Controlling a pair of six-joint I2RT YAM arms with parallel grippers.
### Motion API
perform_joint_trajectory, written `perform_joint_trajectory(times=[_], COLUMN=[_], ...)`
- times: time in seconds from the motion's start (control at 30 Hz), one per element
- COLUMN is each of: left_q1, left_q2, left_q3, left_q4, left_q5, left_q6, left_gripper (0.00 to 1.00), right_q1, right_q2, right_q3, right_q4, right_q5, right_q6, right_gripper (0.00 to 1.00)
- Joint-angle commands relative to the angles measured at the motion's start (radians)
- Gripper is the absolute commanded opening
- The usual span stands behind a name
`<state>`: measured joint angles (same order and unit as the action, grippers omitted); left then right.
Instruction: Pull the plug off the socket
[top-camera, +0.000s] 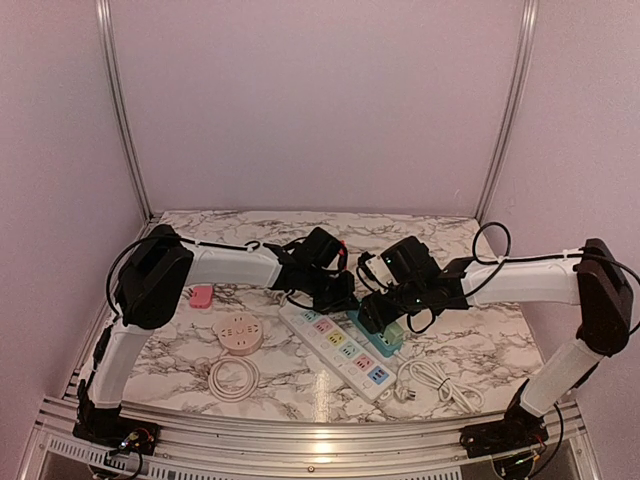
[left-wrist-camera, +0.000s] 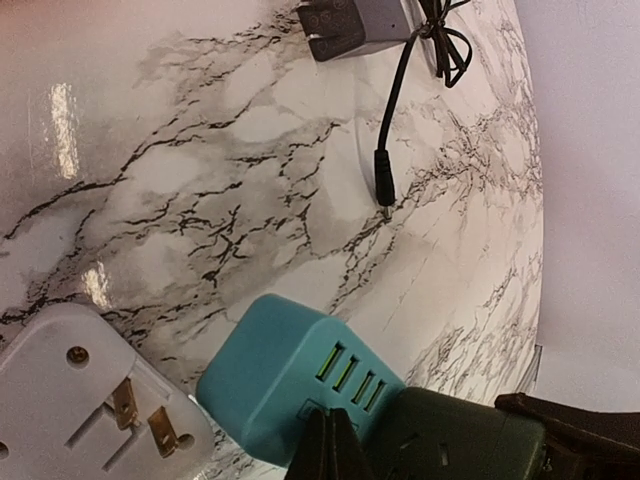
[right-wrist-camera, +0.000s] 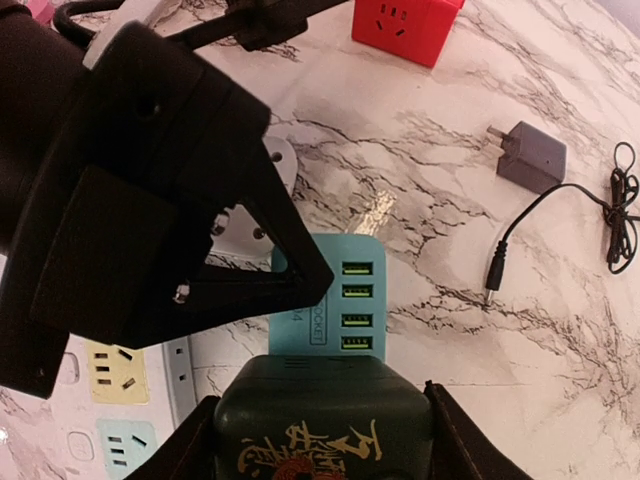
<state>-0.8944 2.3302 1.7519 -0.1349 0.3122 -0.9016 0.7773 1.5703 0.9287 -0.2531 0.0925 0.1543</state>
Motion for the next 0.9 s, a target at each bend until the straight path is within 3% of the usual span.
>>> perform_joint_trajectory(times=[0.0,0.63,0.87], left_q1=[-0.014,-0.033,-0.026], left_q2=[0.056,0.07,0.026], left_q3=[0.009,-0.081,-0.055], left_q4=[-0.123,-0.167,-0.161], left_q5=[-0.051,-0.099,-0.097], left_q6=[0.028,0.07,0.086], left_gripper=[0.0,0.0,0.01], right_q1=[0.012,0.011,-0.043], right_q2=[-0.012,0.004,-0.067], right_q3=[0.046,0.203,0.195], right_q4=[-0.075,-0.151,-0.189], right_q5=[0.019,0.07,0.044], right_q6=[0.02,-0.002,0.029], right_gripper=[0.21,0.2,0.2])
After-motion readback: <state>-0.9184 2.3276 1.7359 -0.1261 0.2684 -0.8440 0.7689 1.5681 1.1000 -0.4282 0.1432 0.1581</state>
